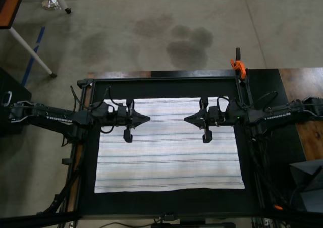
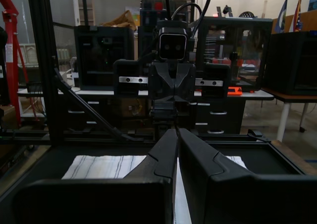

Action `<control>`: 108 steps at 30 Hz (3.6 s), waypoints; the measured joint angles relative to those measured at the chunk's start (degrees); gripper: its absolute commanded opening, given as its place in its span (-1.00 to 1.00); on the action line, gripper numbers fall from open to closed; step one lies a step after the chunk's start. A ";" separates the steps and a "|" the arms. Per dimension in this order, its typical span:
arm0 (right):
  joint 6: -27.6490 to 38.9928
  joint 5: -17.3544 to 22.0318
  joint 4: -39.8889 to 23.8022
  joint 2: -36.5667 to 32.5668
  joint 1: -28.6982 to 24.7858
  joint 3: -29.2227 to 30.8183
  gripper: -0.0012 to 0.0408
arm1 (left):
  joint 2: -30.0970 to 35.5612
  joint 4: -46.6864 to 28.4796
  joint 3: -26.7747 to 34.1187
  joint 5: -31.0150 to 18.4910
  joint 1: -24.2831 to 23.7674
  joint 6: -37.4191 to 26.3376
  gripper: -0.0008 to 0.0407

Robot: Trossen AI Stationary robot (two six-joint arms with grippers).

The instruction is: Fold the towel

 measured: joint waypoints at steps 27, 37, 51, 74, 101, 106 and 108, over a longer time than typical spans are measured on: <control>0.00 0.00 -1.46 -0.13 0.00 0.59 -0.94 | 0.17 -0.15 -0.17 -0.02 0.00 0.00 -0.96; 0.00 0.00 -1.46 -0.13 0.00 0.59 -0.94 | 0.20 -0.15 -0.20 -0.02 0.00 0.00 -0.96; 0.00 0.00 -1.46 -0.13 0.00 0.59 -0.94 | 0.20 -0.13 -0.20 -0.02 0.00 -0.04 -0.96; 1.60 0.00 -1.31 -0.15 0.00 0.59 -0.94 | -0.59 -6.43 -0.20 -0.02 -0.04 -1.90 -0.96; 50.47 30.67 -54.42 0.35 -7.32 0.59 -0.38 | -4.98 -12.17 -0.20 0.00 -0.26 -8.87 -0.96; 51.67 30.32 -60.37 0.28 -15.06 0.59 -0.30 | -5.16 -12.11 -0.20 0.02 -0.26 -8.85 -0.96; 51.67 29.51 -60.63 0.31 -18.05 0.59 -0.31 | -5.16 -12.04 -0.20 0.02 -0.26 -8.85 -0.96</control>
